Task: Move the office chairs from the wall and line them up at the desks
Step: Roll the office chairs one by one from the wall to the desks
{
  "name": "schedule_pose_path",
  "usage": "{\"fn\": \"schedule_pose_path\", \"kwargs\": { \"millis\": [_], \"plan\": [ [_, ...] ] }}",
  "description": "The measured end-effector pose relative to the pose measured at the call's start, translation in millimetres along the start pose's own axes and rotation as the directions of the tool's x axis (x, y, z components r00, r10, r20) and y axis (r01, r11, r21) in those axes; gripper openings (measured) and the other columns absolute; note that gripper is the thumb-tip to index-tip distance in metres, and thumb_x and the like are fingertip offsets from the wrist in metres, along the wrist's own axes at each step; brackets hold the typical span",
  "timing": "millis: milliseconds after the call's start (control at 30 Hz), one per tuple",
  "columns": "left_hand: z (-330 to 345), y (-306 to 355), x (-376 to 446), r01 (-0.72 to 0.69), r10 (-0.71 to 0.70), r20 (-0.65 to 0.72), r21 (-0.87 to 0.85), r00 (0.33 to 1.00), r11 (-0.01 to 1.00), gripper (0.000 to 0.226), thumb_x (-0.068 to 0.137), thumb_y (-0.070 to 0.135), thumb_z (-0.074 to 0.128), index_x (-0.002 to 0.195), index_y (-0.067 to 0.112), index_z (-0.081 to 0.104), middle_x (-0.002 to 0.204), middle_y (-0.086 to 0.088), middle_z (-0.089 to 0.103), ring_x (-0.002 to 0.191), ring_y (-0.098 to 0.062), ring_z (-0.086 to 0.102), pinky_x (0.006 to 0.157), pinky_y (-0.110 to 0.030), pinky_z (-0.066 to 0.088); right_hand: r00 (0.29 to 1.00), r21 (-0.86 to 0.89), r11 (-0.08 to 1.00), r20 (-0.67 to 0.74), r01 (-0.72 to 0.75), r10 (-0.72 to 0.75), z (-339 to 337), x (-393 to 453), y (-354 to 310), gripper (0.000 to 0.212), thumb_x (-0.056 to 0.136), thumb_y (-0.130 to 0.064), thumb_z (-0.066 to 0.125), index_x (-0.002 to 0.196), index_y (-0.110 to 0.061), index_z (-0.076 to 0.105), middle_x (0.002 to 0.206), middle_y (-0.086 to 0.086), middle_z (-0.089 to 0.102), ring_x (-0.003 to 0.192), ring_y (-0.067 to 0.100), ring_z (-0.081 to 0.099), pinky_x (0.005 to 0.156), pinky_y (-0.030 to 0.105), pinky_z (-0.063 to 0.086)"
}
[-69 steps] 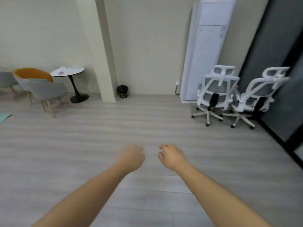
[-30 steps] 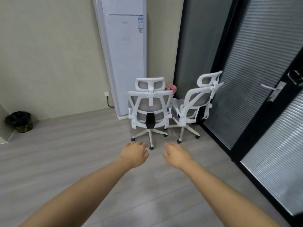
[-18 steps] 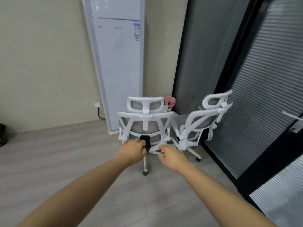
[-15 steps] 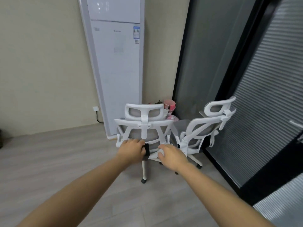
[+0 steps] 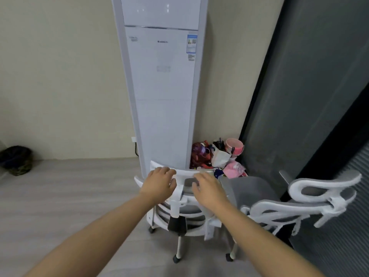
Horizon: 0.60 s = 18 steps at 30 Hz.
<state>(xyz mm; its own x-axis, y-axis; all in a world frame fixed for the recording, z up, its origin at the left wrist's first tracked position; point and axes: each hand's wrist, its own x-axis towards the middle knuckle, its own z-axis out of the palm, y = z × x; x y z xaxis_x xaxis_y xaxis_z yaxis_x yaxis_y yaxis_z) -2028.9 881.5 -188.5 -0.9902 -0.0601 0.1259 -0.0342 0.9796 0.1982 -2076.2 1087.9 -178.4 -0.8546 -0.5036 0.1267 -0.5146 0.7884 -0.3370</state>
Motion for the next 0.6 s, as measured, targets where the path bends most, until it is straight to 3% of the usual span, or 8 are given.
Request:
{"fn": "schedule_pose_path", "kwargs": {
  "millis": [67, 267, 400, 500, 600],
  "plan": [
    [3.1, -3.4, 30.4, 0.000, 0.000, 0.004, 0.020, 1.000, 1.000, 0.040, 0.099, 0.039, 0.036, 0.133, 0.025, 0.052, 0.136, 0.003, 0.054, 0.128, -0.023, 0.045, 0.108, -0.040, 0.035, 0.998, -0.040, 0.997, -0.008, 0.062, -0.063, 2.8, 37.8, 13.9, 0.036, 0.098, -0.032, 0.046, 0.128, -0.018, 0.060, 0.125, 0.001, 0.058, 0.120, 0.024, 0.050, 0.101, 0.042, 0.043],
    [24.5, -18.7, 90.9, 0.098, -0.105, 0.139, 0.060, 0.985, 0.993, 0.055, 0.095, 0.054, 0.016, 0.133, 0.029, 0.048, 0.134, 0.004, 0.052, 0.131, -0.020, 0.042, 0.111, -0.038, 0.026, 0.992, -0.058, 0.995, 0.104, 0.076, -0.070, 28.7, 104.2, 35.3, 0.042, 0.103, -0.038, 0.035, 0.134, -0.017, 0.055, 0.133, 0.004, 0.056, 0.125, 0.026, 0.047, 0.105, 0.041, 0.037],
    [40.9, -31.7, 108.5, 0.144, -0.177, 0.230, 0.152, 0.957, 0.978, 0.047, 0.103, 0.044, 0.020, 0.112, 0.025, 0.062, 0.120, -0.003, 0.062, 0.120, -0.026, 0.052, 0.111, -0.042, 0.024, 0.987, -0.131, 0.991, 0.157, 0.013, 0.008, 59.7, 117.9, 43.1, 0.055, 0.103, -0.047, 0.022, 0.111, -0.018, 0.069, 0.110, 0.008, 0.071, 0.105, 0.030, 0.062, 0.094, 0.042, 0.038],
    [59.9, -39.3, 99.7, 0.150, -0.155, 0.039, 0.110, 0.987, 0.983, 0.059, 0.094, 0.048, 0.013, 0.085, 0.020, 0.064, 0.092, -0.004, 0.068, 0.097, -0.030, 0.058, 0.103, -0.041, 0.032, 0.998, -0.204, 0.979, 0.061, 0.014, -0.001, 68.0, 109.1, 43.2, 0.068, 0.097, -0.050, 0.008, 0.087, -0.020, 0.069, 0.088, 0.003, 0.072, 0.085, 0.026, 0.063, 0.085, 0.041, 0.037],
    [74.7, -41.0, 82.2, 0.094, -0.076, -0.143, 0.127, 0.987, 0.987, 0.044, 0.096, 0.040, 0.029, 0.067, 0.020, 0.056, 0.069, -0.001, 0.060, 0.074, -0.028, 0.055, 0.087, -0.039, 0.041, 0.999, -0.239, 0.970, 0.039, 0.032, -0.023, 71.5, 93.8, 42.5, 0.063, 0.097, -0.048, 0.016, 0.079, -0.020, 0.068, 0.078, 0.001, 0.070, 0.076, 0.025, 0.062, 0.080, 0.042, 0.038]
  ]
}}
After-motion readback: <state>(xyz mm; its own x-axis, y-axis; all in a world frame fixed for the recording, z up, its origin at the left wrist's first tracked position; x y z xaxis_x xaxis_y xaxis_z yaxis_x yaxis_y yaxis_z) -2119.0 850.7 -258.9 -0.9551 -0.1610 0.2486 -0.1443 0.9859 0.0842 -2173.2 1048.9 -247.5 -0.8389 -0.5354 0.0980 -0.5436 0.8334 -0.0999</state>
